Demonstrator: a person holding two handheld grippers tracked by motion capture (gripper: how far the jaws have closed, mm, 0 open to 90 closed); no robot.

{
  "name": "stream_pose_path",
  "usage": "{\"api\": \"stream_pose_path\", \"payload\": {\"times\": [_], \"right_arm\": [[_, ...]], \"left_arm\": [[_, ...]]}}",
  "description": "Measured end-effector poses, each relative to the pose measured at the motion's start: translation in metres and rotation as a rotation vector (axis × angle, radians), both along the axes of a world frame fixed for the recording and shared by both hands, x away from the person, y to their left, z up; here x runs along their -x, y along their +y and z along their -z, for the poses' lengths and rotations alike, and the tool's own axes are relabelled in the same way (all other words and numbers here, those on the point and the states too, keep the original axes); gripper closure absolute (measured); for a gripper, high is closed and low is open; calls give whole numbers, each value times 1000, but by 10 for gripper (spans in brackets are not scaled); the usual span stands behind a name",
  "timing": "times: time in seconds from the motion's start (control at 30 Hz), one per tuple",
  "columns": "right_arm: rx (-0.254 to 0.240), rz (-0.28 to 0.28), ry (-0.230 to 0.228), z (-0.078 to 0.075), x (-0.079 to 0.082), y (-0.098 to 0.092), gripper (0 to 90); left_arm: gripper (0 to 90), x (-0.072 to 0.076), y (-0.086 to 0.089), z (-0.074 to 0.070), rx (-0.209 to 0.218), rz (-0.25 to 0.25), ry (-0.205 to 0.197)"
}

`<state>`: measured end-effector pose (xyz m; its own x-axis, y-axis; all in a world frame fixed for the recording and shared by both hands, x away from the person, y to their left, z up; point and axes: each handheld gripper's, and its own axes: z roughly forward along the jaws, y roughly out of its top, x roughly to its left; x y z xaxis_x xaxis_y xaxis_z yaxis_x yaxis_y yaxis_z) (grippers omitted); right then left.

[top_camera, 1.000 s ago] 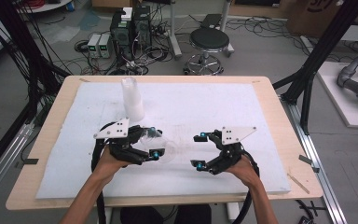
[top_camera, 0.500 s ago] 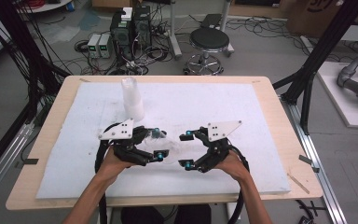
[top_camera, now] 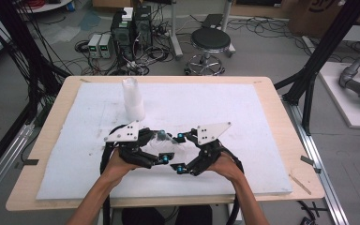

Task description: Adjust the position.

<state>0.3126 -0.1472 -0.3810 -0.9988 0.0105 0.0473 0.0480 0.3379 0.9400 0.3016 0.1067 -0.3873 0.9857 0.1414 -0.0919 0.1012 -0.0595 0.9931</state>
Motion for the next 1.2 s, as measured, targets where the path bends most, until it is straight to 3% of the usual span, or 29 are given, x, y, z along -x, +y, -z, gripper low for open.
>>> {"api": "stream_pose_path", "payload": {"times": [0.17,0.3,0.53,0.6,0.7,0.9,1.03,1.2], "right_arm": [[15,-5,-8,1,0,6,167],[29,7,-27,2,-1,8,291],[34,13,-29,2,-1,8,336],[36,12,-30,2,-1,8,335],[43,9,-27,2,-1,8,335],[47,20,-22,2,-2,6,336],[86,27,-29,2,-3,5,336],[211,42,-45,-7,-3,4,336]], "left_arm": [[357,0,-1,0,3,0,-2],[360,0,0,0,2,6,-7],[362,0,1,0,-5,7,-10],[296,0,0,0,-7,-5,-4],[102,-1,1,0,-16,-34,18],[70,0,5,-1,-15,-46,3],[70,2,8,-3,-60,-58,4],[70,2,15,-13,-189,-70,-4]]}}
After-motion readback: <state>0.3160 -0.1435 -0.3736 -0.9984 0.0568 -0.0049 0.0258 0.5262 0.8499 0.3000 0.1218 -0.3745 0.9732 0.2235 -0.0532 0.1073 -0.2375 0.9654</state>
